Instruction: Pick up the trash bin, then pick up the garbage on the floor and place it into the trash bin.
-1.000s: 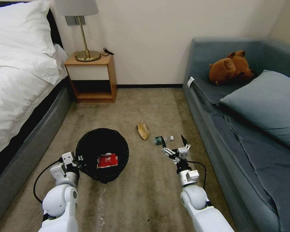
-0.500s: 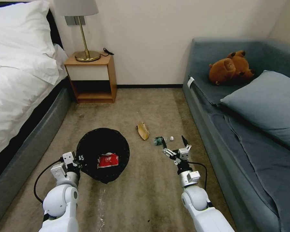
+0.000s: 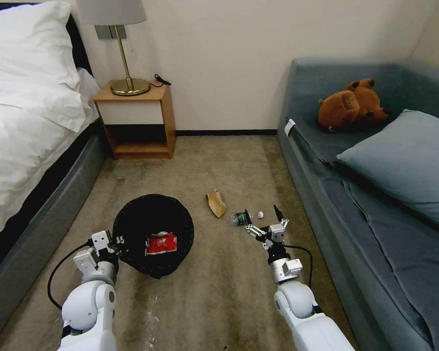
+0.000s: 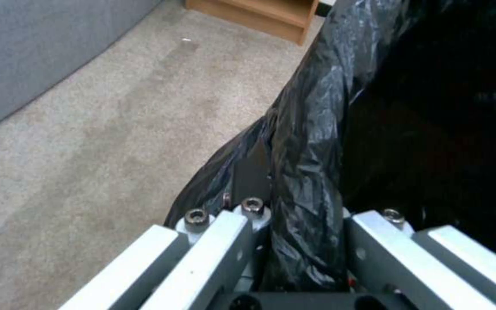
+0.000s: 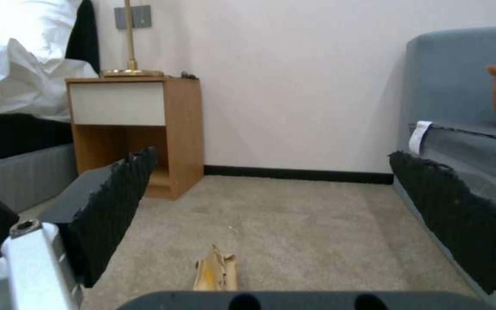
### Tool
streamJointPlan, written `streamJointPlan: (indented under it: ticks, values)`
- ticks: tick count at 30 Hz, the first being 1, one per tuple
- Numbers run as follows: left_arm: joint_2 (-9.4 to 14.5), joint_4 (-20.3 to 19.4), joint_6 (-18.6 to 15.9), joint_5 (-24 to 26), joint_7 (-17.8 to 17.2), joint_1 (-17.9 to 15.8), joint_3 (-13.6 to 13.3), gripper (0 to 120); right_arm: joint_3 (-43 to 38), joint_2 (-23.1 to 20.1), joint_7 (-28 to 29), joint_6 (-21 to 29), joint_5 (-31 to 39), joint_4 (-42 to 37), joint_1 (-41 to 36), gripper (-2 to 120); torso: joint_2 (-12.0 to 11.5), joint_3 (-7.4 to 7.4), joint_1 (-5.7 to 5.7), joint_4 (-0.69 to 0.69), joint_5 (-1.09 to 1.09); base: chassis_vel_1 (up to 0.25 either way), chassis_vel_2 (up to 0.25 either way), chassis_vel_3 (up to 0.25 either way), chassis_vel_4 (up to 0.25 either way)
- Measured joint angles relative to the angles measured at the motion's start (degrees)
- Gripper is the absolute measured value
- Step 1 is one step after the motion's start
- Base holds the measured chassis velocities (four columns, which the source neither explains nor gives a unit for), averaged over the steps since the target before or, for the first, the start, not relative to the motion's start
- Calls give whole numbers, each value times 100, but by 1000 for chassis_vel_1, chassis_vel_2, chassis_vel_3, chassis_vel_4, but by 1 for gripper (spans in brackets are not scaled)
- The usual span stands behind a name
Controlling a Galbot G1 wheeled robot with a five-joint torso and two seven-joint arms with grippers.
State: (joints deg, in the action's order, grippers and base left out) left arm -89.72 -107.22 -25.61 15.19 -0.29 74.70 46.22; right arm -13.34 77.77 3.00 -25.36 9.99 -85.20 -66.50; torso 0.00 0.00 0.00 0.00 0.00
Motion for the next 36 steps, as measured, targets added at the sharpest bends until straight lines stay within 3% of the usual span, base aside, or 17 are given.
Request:
streamJointPlan:
  ticks: [36]
  values:
    - [-12, -21, 31, 25, -2, 44, 14, 1, -36, -22, -26, -10, 100, 28, 83, 100, 0, 0, 0, 0, 0, -67, 71, 73, -69]
